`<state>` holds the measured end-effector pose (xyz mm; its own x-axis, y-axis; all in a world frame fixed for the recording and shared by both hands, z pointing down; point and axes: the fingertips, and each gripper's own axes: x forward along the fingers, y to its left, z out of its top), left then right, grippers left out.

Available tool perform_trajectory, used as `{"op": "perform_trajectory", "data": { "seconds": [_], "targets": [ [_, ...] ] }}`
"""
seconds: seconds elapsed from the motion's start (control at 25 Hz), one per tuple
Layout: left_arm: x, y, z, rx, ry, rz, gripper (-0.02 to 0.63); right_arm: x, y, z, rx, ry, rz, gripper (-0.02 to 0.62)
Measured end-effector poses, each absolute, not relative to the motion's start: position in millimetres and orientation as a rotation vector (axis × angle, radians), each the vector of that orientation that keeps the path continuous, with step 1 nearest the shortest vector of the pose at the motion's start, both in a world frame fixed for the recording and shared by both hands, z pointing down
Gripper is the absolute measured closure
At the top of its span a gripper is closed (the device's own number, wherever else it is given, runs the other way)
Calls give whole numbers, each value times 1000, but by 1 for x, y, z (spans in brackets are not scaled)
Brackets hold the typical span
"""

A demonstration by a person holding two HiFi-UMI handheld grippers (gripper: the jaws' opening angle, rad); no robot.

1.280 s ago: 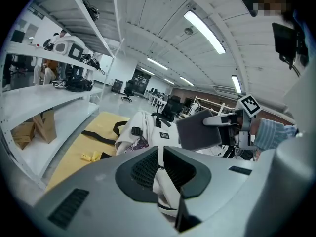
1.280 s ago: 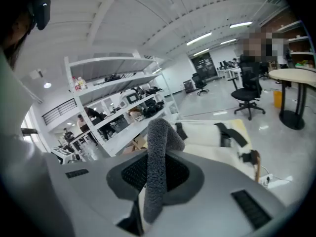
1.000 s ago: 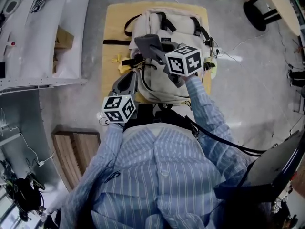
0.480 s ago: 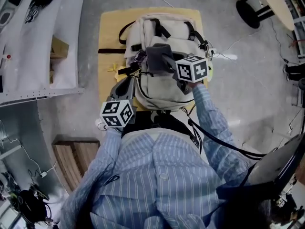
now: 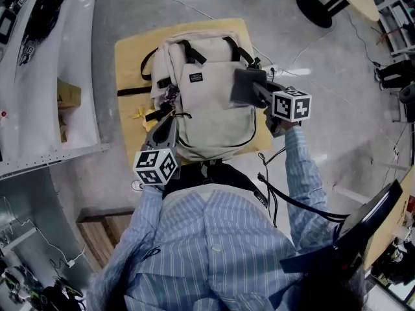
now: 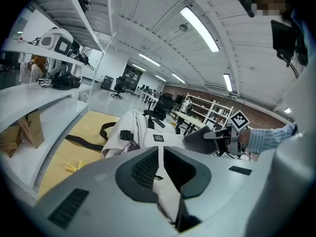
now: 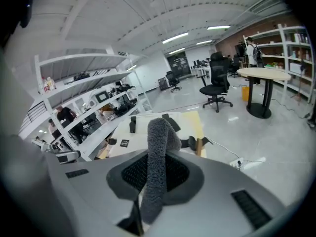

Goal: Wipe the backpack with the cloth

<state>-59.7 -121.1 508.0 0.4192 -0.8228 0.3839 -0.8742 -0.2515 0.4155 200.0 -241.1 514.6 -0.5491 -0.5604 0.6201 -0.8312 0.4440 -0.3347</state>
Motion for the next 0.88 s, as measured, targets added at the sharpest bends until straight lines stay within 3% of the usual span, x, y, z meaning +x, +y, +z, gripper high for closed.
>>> {"op": "perform_trajectory", "data": {
  "seconds": [0.24,0.44,0.64,0.88],
  "targets": [
    [-61,-119,506,2089,-1440,126,572,257,-243,510,1289,-2202,880,548],
    [-68,-119,509,2071,-1459,121,572,262,-248,495,1278,-2205,813,548],
    [-72,-122,509,2061,-1466,110,572,207,-256,456,1169,-2347,721,548],
    [-78,-127,509,2054,-1471,99,572,90,-261,437,929,-2522,687,548]
  ]
}}
